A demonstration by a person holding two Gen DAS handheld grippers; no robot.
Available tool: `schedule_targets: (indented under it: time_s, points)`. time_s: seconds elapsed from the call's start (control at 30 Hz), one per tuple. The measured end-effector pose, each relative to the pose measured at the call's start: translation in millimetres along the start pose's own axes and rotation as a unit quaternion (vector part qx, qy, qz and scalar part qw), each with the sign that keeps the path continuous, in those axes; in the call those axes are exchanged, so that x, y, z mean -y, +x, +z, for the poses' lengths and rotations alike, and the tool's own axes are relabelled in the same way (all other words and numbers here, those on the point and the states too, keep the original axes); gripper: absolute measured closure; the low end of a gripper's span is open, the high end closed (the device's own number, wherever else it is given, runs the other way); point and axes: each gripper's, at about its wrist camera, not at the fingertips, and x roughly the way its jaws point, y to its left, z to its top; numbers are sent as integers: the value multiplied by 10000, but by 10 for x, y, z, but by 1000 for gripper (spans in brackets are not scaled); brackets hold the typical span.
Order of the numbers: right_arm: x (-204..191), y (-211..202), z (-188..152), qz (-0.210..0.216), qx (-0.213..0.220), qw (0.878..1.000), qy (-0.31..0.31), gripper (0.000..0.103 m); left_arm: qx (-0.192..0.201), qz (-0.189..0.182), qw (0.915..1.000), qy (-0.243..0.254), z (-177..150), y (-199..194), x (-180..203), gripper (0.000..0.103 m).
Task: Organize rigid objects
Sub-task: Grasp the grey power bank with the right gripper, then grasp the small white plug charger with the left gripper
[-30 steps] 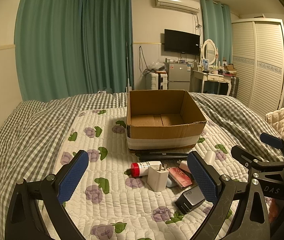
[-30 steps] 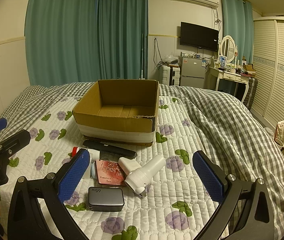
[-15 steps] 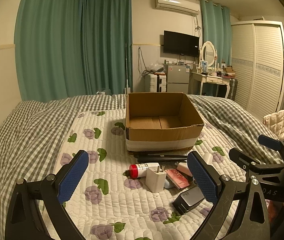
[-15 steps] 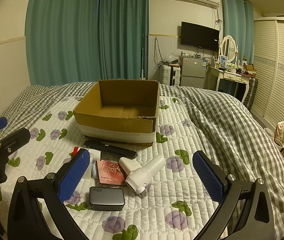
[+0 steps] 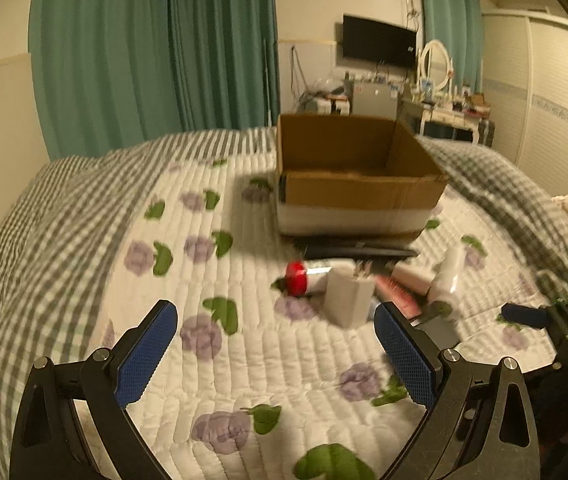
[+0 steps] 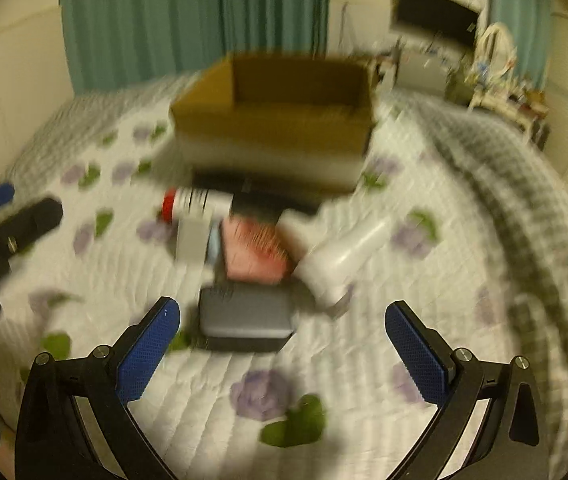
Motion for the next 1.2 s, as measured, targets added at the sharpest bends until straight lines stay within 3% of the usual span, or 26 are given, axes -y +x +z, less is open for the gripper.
schedule_targets:
  time_s: [0.17, 0.27, 0.3, 0.33, 0.47, 0.57, 0.67, 0.8, 1.0, 1.03, 1.1, 1.13, 1.2]
  points:
    - [46, 429, 8, 397, -672, 9965, 313, 5, -209, 123, 9997, -50, -64, 169, -78, 2]
    - [85, 586, 23, 703, -932, 9919, 490, 17, -300, 177, 9994, -51, -72, 231, -87, 2]
    - [89, 607, 22, 831, -960, 9905, 529, 31, -327, 181, 9993, -48, -70, 252, -82, 2]
    - [88, 598, 29, 838, -966, 9903, 550, 36, -355, 177, 9992, -36, -71, 271, -69, 2]
    - [33, 342, 125, 519, -544, 9965, 353, 36, -463, 225, 9986, 112, -27, 363, 25, 2]
    - [82, 29, 428, 197, -25, 9997, 117, 36, -607, 127, 9978, 243, 47, 459, 167, 4]
    - [262, -59, 756, 99, 293, 9989, 339, 36, -664, 2, 9969, 429, 118, 558, 369, 4]
    - [467, 1, 838, -119, 372, 9978, 532, 36, -940, 14, 9938, 592, 158, 788, 567, 4]
    - [519, 293, 723, -95, 102, 9979, 636, 36, -1287, -47, 9900, 579, 221, 1101, 661, 5]
    - [518, 323, 716, -144, 72, 9979, 623, 36, -1350, -34, 9892, 562, 226, 1140, 663, 7]
    - [536, 355, 688, -146, 63, 9979, 623, 36, -1493, 48, 9876, 484, 242, 1229, 654, 20]
    - [543, 359, 684, -109, 63, 9978, 654, 36, -1569, -70, 9867, 411, 242, 1260, 641, 31]
    - [558, 361, 684, -65, 62, 9976, 689, 36, -1650, -202, 9853, 392, 238, 1291, 643, 40]
